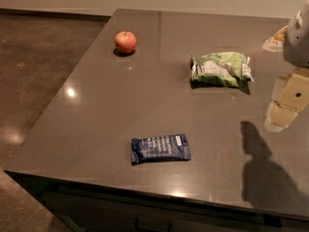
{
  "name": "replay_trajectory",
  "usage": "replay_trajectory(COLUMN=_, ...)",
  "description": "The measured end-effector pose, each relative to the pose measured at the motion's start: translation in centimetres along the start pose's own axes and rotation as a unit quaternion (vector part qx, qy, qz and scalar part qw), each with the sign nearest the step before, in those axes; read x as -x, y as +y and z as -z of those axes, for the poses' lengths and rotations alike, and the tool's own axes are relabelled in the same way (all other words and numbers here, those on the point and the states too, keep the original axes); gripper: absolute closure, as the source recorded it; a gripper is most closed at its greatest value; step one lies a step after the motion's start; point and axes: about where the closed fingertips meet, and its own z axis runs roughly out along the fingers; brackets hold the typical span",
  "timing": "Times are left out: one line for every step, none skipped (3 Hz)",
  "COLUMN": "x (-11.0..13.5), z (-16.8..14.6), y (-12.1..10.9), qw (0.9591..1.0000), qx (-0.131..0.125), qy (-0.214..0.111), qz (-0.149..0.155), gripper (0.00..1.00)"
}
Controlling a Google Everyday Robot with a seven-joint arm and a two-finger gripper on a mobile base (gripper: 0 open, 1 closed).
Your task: Pick apple
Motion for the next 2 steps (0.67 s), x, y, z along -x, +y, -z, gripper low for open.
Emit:
replay_trajectory(x=0.1, z=0.0, y=-0.1, qw=1.0, qx=-0.001, qy=0.0, qz=0.0, gripper=0.0)
replay_trajectory(x=1.8, z=-0.2, y=-1.2, qw=0.9997, qx=-0.005, qy=-0.022, qz=0.009, gripper=0.0)
